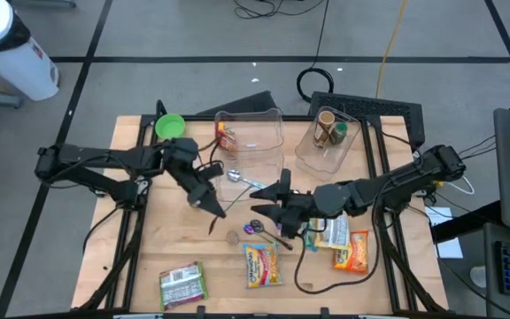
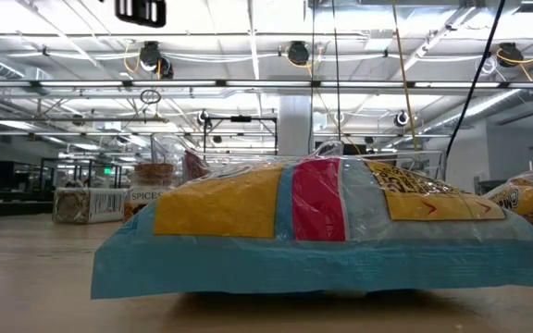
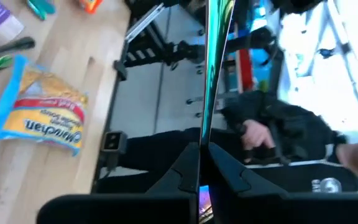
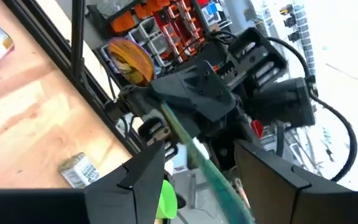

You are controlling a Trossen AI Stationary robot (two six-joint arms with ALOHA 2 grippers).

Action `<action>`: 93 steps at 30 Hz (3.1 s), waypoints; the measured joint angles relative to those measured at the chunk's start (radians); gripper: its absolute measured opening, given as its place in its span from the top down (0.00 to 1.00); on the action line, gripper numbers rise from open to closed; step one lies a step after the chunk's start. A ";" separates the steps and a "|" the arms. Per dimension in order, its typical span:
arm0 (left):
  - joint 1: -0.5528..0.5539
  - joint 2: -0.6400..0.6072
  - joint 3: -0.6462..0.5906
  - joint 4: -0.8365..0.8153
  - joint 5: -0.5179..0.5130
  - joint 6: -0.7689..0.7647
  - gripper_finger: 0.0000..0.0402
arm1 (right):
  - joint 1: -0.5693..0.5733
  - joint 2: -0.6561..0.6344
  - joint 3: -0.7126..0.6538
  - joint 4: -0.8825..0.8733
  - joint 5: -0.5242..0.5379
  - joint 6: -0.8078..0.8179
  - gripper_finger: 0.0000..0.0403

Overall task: Pick & Place Food Item
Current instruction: Put the left green spoon into the bottom transparent bin

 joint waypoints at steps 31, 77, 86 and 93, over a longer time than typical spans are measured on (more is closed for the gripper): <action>0.032 0.166 0.001 0.370 0.186 -0.166 0.98 | -0.049 0.019 -0.001 -0.014 0.017 -0.022 0.74; 0.381 0.166 0.000 0.676 0.235 0.136 0.50 | -0.055 0.019 -0.001 -0.249 0.063 0.816 1.00; 0.538 0.166 0.000 0.912 0.192 0.102 0.50 | -0.088 0.019 -0.001 -0.240 0.059 1.133 1.00; 0.614 0.165 0.024 0.920 0.232 0.143 0.50 | -0.097 0.019 -0.001 -0.226 0.059 1.300 1.00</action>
